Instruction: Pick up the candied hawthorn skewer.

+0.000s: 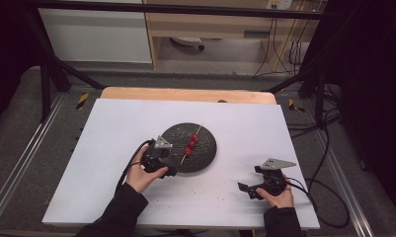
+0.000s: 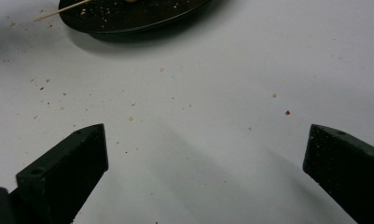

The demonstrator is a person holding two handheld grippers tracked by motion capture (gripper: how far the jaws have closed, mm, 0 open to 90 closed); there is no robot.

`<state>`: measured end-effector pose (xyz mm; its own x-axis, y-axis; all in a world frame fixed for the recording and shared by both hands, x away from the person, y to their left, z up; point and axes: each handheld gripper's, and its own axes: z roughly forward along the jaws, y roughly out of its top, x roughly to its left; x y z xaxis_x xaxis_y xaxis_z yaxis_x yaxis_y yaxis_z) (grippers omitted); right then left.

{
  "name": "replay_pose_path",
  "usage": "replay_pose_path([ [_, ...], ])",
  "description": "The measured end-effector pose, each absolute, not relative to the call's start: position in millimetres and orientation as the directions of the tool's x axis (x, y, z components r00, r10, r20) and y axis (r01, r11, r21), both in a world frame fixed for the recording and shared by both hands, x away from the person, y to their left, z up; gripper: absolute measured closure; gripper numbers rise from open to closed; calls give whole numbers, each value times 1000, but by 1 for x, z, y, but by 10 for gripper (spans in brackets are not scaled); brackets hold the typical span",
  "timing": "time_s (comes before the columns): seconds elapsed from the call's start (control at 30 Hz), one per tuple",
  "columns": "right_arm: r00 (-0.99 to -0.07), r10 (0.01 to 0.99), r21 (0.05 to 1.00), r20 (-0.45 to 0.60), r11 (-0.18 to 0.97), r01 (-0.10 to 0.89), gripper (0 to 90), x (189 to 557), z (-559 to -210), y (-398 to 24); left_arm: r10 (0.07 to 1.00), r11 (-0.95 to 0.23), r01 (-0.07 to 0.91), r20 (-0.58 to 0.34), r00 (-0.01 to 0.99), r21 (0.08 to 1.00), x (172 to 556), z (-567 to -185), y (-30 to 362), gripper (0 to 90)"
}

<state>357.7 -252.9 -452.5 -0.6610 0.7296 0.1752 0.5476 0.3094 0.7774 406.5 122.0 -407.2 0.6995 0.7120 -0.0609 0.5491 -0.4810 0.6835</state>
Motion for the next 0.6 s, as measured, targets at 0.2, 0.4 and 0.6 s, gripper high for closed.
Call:
replay_pose_path([
  [0.2,-662,729,778,174,311,546,9,358,-452,-253,731,-477,584,-73,678,657,415,-413,112,369],
  [0.4,-664,727,779,174,311,545,9,358,-452,-253,750,-465,605,-75,657,646,420,-415,106,495],
  [0.6,-665,726,779,174,312,544,9,358,-452,-253,754,-475,618,-72,653,627,423,-416,98,579],
])
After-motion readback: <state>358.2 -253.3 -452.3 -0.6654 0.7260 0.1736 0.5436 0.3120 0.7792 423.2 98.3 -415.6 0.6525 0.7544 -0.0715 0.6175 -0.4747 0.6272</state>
